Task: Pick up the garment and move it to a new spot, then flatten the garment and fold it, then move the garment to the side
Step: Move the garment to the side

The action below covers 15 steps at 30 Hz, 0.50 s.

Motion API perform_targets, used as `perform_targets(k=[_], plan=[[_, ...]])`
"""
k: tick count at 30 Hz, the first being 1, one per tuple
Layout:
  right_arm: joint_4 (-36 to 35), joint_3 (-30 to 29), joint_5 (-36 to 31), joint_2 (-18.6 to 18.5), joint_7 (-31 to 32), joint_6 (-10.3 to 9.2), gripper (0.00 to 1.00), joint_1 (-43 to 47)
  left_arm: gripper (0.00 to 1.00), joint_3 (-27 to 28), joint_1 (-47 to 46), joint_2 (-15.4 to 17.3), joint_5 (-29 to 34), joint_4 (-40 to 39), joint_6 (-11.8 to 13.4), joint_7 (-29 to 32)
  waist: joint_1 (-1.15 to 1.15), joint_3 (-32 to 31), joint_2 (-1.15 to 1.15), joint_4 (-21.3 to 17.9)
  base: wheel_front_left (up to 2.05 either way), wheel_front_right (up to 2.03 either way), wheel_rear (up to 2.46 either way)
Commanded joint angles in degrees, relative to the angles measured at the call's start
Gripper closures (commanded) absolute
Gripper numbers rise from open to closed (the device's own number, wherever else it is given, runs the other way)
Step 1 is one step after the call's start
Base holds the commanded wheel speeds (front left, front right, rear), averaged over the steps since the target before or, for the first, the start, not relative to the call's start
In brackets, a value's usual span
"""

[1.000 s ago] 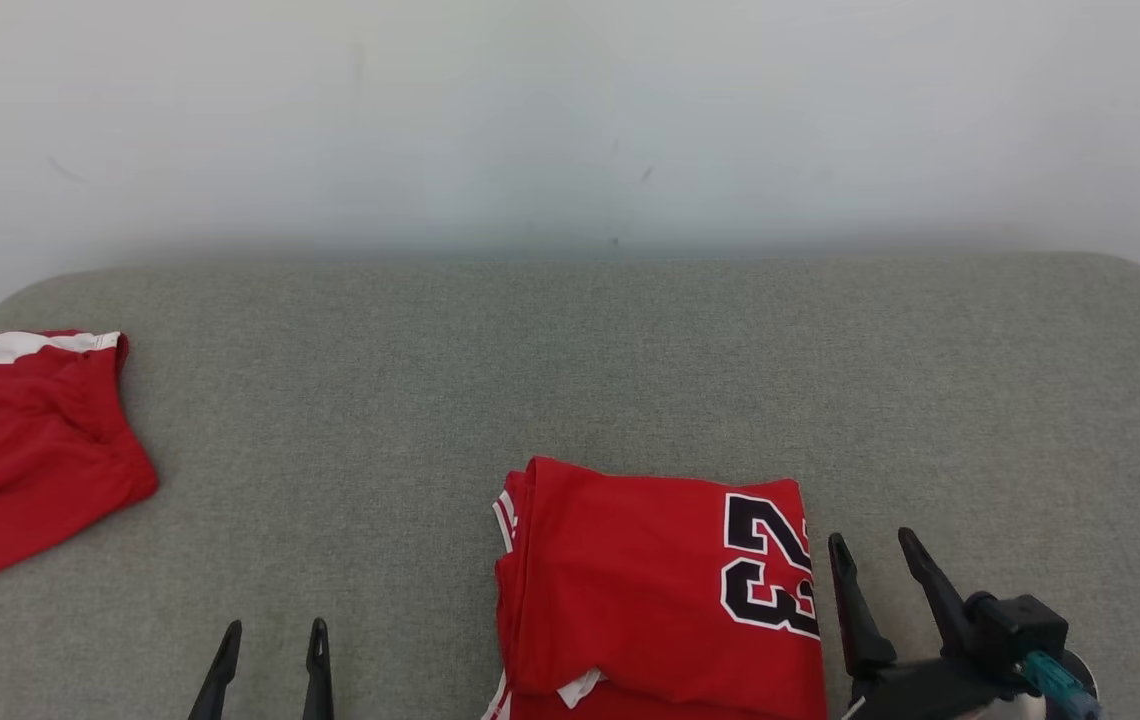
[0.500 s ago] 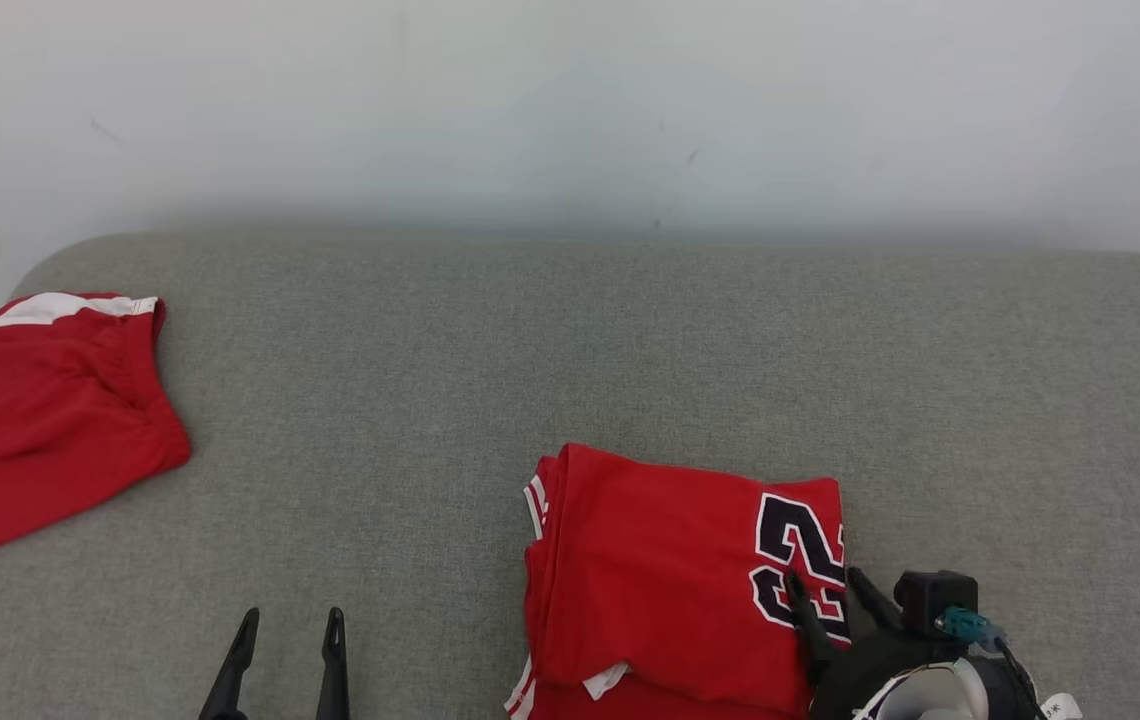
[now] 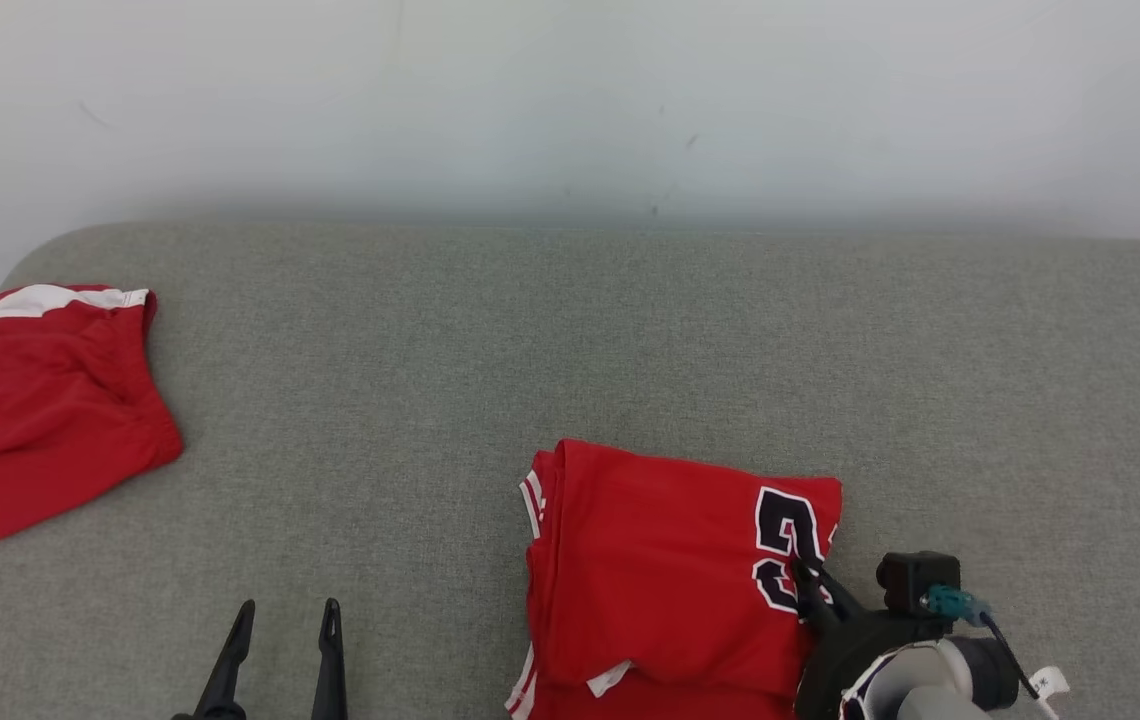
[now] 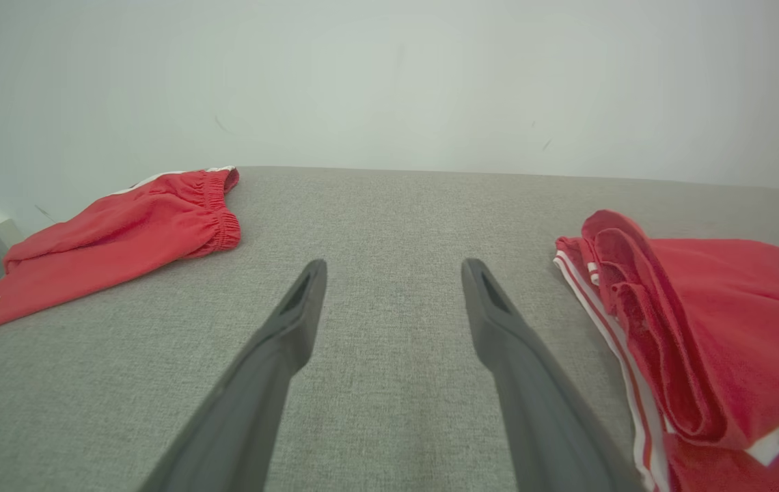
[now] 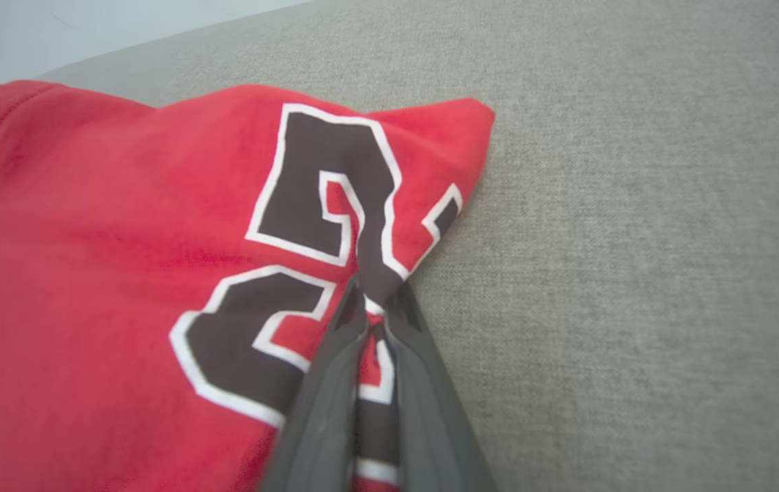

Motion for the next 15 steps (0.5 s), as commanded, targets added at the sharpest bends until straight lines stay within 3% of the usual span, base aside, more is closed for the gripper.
perform_targets(k=[1, 6, 15], plan=[[0.2, 0.5, 0.5, -1.8, -0.2, -0.14, 1.0, -1.4, 0.0, -0.1, -0.8, 0.0, -0.2, -0.2, 0.2, -0.2, 0.0, 0.1, 0.0, -0.4, 0.0, 0.0, 0.0], [-0.7, 3.1, 0.0, -6.1, -0.5, -0.13, 1.0, -6.2, 0.0, 0.1, -1.4, 0.0, -0.5, -1.1, 0.5, -0.2, 0.0, 1.6, 0.0, -1.4, 0.0, 0.0, 0.0], [-1.0, 9.4, -0.6, -17.1, 2.1, -0.13, 1.0, -17.9, 0.0, -0.8, -5.1, 0.0, -0.7, -3.9, 1.2, -0.2, 0.0, 7.7, 0.0, -3.2, 0.0, 0.0, 0.0]])
